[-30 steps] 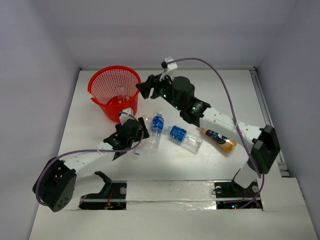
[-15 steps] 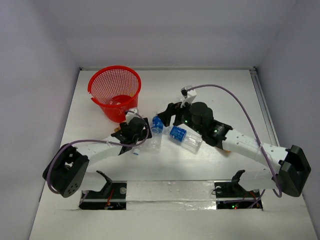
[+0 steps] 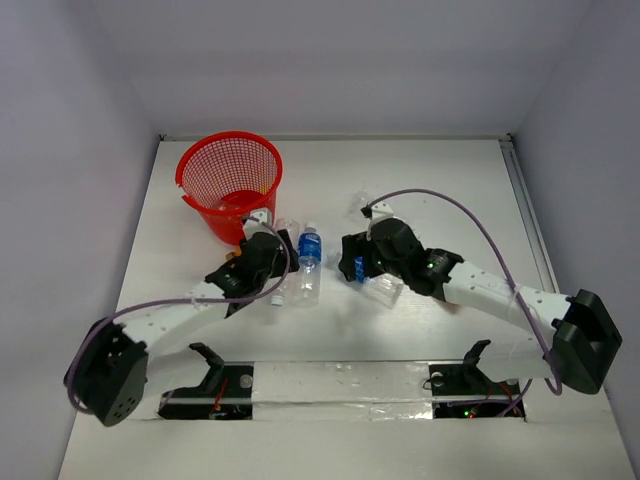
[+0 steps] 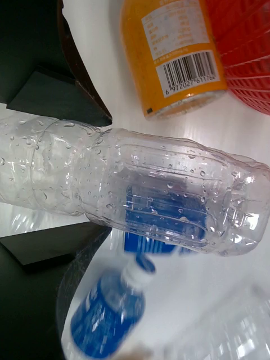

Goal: Put the plastic bottles in the bin

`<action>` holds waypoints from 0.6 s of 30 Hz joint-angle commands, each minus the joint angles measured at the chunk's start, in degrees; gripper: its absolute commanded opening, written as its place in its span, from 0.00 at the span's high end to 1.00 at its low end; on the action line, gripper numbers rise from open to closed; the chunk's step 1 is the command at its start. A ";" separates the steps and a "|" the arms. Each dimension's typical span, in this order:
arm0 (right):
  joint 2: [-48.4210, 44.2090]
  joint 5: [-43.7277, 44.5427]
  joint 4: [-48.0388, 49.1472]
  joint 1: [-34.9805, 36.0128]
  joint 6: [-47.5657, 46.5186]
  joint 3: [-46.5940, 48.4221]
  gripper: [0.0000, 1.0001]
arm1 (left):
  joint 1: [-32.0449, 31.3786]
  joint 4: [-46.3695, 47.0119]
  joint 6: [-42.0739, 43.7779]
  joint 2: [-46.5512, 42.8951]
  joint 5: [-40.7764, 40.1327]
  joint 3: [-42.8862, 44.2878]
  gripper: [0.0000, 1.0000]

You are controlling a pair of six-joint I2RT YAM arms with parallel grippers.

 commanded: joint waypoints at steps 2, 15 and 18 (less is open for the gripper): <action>3.20 -0.04 -5.12 -1.07 -3.04 0.88 0.07 | -0.10 -1.47 -0.21 -10.41 2.68 0.90 0.49; 15.93 -1.71 -9.96 -5.91 -8.05 8.88 0.05 | -0.10 -6.75 3.29 -19.04 6.55 18.63 0.48; 18.31 -3.73 -11.36 -5.91 -9.72 9.67 0.05 | -0.10 -7.28 6.11 -15.53 5.86 27.24 0.47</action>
